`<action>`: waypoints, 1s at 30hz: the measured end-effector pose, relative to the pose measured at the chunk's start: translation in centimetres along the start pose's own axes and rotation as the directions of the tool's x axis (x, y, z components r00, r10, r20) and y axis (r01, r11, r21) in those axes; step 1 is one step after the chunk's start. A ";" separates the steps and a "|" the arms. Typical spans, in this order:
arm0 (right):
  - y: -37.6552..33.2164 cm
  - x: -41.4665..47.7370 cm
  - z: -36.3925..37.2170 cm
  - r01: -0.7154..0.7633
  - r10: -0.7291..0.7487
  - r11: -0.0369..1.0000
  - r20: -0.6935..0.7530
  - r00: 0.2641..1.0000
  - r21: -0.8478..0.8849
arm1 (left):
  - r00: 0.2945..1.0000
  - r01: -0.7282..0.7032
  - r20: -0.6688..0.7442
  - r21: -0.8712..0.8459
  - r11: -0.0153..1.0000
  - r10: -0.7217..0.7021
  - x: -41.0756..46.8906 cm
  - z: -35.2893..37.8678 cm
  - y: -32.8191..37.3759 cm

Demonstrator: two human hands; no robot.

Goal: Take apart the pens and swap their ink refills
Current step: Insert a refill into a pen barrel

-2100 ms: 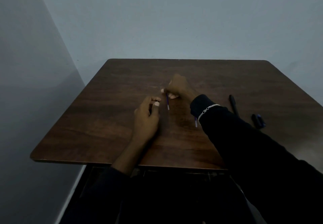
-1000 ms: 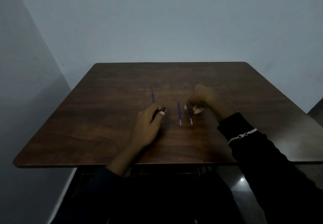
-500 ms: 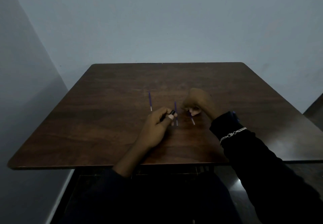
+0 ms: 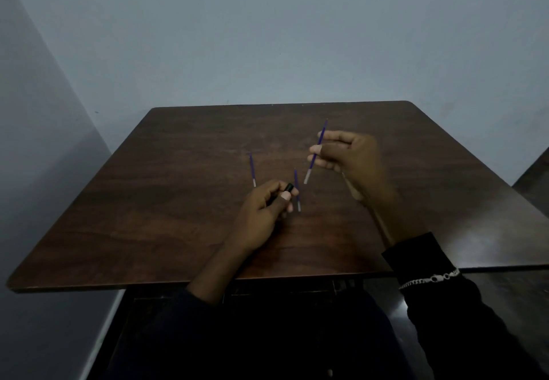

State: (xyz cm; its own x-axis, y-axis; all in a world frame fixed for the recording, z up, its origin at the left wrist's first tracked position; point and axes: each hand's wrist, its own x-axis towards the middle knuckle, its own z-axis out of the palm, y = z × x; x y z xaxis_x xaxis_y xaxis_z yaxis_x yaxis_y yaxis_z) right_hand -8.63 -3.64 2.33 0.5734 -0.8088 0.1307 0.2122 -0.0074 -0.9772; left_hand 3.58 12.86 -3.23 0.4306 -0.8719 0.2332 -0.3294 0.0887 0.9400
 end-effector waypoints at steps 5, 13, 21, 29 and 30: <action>1.1 -1.6 1.0 0.137 -0.136 0.990 -0.022 0.990 0.023 | 1.000 -0.011 0.005 0.012 1.000 0.011 -0.2 -0.2 -0.3; 1.0 -2.4 1.9 0.189 -0.190 0.982 -0.022 0.982 -0.027 | 1.000 -0.027 0.014 0.023 0.999 0.026 0.0 -0.1 -0.5; 1.8 -3.7 2.8 0.164 -0.157 0.976 0.062 0.986 -0.140 | 0.999 -0.037 -0.006 -0.021 0.999 0.037 -0.1 0.0 -0.4; 2.2 -4.6 3.0 0.122 -0.104 0.977 0.111 0.988 -0.175 | 0.998 -0.056 -0.007 -0.056 0.997 0.056 0.0 -0.1 -0.6; 2.0 -4.6 3.1 0.116 -0.102 0.980 0.095 0.990 -0.162 | 0.998 -0.058 -0.006 -0.058 0.997 0.058 0.0 -0.1 -0.7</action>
State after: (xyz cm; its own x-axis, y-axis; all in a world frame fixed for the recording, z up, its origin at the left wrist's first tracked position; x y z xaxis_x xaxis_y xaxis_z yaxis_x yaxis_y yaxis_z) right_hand -8.45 1.89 0.32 0.6217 -0.7440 0.2446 0.1466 -0.1963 -0.9695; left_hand 3.89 12.88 -3.84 0.4159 -0.8624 0.2887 -0.3046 0.1670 0.9377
